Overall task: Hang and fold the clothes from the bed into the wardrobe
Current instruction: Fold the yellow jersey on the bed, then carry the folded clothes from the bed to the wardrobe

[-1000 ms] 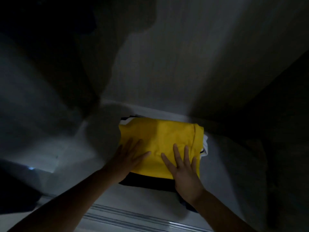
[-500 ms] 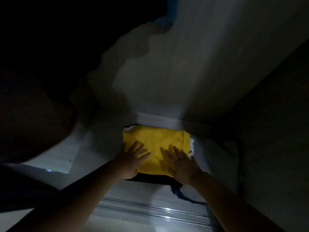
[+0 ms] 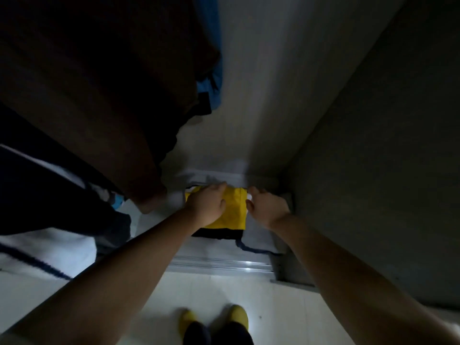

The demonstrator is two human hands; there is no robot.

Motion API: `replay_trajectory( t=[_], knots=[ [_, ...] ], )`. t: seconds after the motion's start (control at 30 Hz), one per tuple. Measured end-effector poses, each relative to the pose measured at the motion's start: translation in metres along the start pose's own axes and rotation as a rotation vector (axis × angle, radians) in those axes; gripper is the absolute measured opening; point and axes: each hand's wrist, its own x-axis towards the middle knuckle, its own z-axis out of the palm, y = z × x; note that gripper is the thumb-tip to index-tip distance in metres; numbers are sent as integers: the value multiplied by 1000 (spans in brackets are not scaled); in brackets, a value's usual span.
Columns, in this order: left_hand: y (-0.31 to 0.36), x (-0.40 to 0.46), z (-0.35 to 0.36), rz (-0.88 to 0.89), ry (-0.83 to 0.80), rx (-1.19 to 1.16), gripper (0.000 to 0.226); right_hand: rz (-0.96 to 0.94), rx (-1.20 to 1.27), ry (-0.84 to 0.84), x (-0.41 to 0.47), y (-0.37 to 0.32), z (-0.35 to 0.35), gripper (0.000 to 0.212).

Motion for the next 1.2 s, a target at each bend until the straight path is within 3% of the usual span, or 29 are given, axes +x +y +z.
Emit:
replay_trajectory(
  t=[0.33, 0.6, 0.73, 0.97, 1.2],
  knots=[
    [75, -43, -42, 137, -27, 85, 50, 126, 59, 48, -105, 27, -44, 44],
    [172, -85, -51, 581, -114, 233, 44, 522, 148, 131, -245, 73, -29, 41],
    [236, -120, -33, 754, -195, 298, 27, 691, 216, 190, -328, 90, -11, 35],
    [375, -194, 13, 1020, -330, 365, 31, 990, 276, 253, -479, 146, 27, 34],
    [519, -233, 50, 1091, -367, 334, 30, 1134, 337, 224, -598, 220, 56, 36]
  ],
)
